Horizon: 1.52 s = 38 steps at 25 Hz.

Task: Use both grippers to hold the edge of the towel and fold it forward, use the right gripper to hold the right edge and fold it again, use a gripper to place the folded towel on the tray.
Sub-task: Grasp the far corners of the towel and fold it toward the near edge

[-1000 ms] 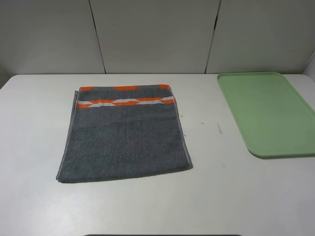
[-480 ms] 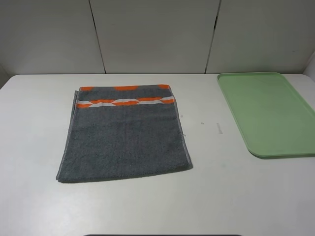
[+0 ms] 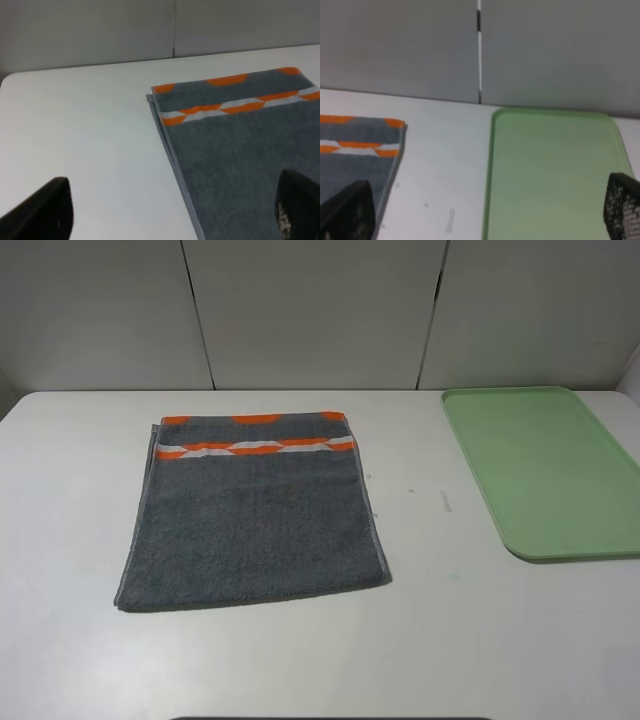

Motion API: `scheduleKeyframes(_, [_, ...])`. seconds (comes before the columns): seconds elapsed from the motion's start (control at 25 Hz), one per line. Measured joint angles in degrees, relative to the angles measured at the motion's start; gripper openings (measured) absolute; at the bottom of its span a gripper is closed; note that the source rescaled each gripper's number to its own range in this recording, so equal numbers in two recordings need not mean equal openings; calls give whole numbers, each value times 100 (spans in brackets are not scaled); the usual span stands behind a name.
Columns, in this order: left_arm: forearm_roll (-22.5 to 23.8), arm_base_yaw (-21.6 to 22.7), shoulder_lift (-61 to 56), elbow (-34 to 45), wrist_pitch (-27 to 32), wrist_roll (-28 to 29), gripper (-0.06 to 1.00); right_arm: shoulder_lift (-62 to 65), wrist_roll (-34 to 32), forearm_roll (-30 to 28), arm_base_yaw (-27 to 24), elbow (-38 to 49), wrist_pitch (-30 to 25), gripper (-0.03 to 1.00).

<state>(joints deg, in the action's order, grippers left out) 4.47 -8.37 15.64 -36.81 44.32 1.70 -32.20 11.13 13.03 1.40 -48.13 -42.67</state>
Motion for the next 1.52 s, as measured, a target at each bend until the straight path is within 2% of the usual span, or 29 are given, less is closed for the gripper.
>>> scheduleKeyframes(0.2, [0,0,1388,-623,-410,-541,79,-871,480,396,0,-621,11,100])
scheduleKeyframes(0.4, [0,-94,2819,-1514,-544,-1071,79,-1726,1138,756,0,-1284,11,100])
scheduleKeyframes(0.72, [0,-900,4554,-2790,-475,-1961,79,-2883,2185,1542,0,-2095,-50,100])
scheduleKeyframes(0.84, [0,-1213,5028,-3056,-327,-2345,79,-3229,2553,1722,35,-2268,-163,100])
scheduleKeyframes(0.92, [0,-1418,5260,-3122,-252,-2561,79,-3443,2802,1726,235,-2329,-176,100])
scheduleKeyframes(1.04, [0,-1737,5546,-3127,-145,-2783,79,-3719,3158,1596,750,-2354,-185,100])
scheduleKeyframes(1.12, [0,-1918,5706,-3127,-87,-2890,79,-3920,3256,1309,1134,-2354,-189,100])
scheduleKeyframes(1.32, [0,-2361,6006,-3127,65,-3242,79,-4450,3281,518,2056,-2354,-265,100])
scheduleKeyframes(1.52, [-5,-2571,6348,-3127,396,-3607,79,-5015,3290,-109,2766,-2354,-326,100])
